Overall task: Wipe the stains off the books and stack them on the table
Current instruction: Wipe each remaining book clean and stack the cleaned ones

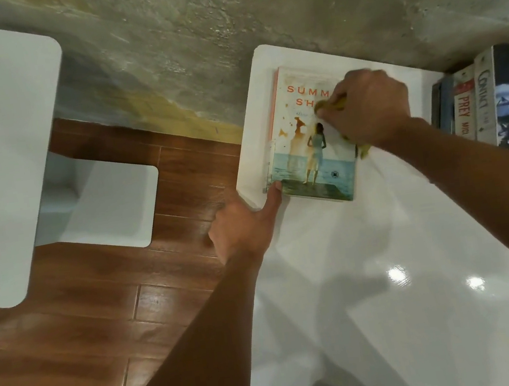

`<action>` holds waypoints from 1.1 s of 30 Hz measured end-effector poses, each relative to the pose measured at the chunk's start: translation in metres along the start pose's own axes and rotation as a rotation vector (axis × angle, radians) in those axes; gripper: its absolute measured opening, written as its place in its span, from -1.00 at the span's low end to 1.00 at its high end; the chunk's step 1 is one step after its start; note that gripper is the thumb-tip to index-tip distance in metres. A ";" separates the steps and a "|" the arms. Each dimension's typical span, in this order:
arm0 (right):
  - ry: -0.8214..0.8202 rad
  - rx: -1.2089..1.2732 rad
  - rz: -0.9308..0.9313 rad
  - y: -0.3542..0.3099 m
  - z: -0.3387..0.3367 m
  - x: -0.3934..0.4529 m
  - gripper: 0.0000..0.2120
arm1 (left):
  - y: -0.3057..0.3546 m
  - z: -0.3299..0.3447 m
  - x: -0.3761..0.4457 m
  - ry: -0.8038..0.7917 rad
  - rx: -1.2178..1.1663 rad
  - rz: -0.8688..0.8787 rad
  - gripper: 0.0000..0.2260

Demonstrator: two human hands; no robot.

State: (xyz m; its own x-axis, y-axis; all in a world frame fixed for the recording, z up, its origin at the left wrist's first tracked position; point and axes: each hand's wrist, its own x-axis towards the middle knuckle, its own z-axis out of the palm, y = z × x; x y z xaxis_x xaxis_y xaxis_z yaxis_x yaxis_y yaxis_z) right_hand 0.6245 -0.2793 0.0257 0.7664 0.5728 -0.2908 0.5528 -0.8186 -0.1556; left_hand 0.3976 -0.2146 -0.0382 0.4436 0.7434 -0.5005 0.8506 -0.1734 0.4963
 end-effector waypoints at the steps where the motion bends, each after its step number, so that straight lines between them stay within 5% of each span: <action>1: 0.016 0.010 0.024 -0.001 0.000 0.003 -0.68 | -0.001 0.000 -0.001 -0.001 -0.002 -0.002 -0.32; 5: -0.108 -0.019 -0.086 -0.005 0.008 -0.012 -0.71 | 0.000 0.000 -0.001 0.004 0.000 0.000 -0.33; 9: -0.015 0.063 0.070 -0.005 0.001 0.002 -0.69 | 0.000 -0.001 -0.002 0.006 -0.011 -0.012 -0.33; 13: -0.117 0.004 -0.057 -0.008 0.010 -0.020 -0.77 | 0.000 0.000 -0.002 0.013 -0.009 -0.002 -0.36; 17: -0.026 0.029 0.039 -0.006 -0.002 0.002 -0.70 | 0.000 -0.001 -0.003 0.007 -0.023 0.006 -0.45; 21: -0.122 -0.035 -0.117 -0.006 0.010 -0.016 -0.73 | -0.002 0.001 -0.003 0.029 -0.010 0.012 -0.33; 26: -0.057 -0.001 -0.027 -0.005 0.002 0.003 -0.71 | -0.003 0.000 -0.004 0.033 -0.029 0.011 -0.40; 29: -0.128 -0.043 -0.154 -0.007 0.011 -0.013 -0.74 | -0.002 0.001 -0.003 0.022 -0.028 0.018 -0.44; 33: -0.036 -0.016 -0.026 -0.005 -0.002 0.008 -0.69 | -0.001 0.001 -0.001 0.034 -0.031 0.020 -0.39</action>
State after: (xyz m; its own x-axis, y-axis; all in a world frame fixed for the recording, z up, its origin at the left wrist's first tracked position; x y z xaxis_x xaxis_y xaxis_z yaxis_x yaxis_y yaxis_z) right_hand 0.6288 -0.2707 0.0258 0.7393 0.5922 -0.3206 0.5782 -0.8023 -0.1484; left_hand 0.3968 -0.2158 -0.0391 0.4499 0.7618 -0.4661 0.8325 -0.1687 0.5278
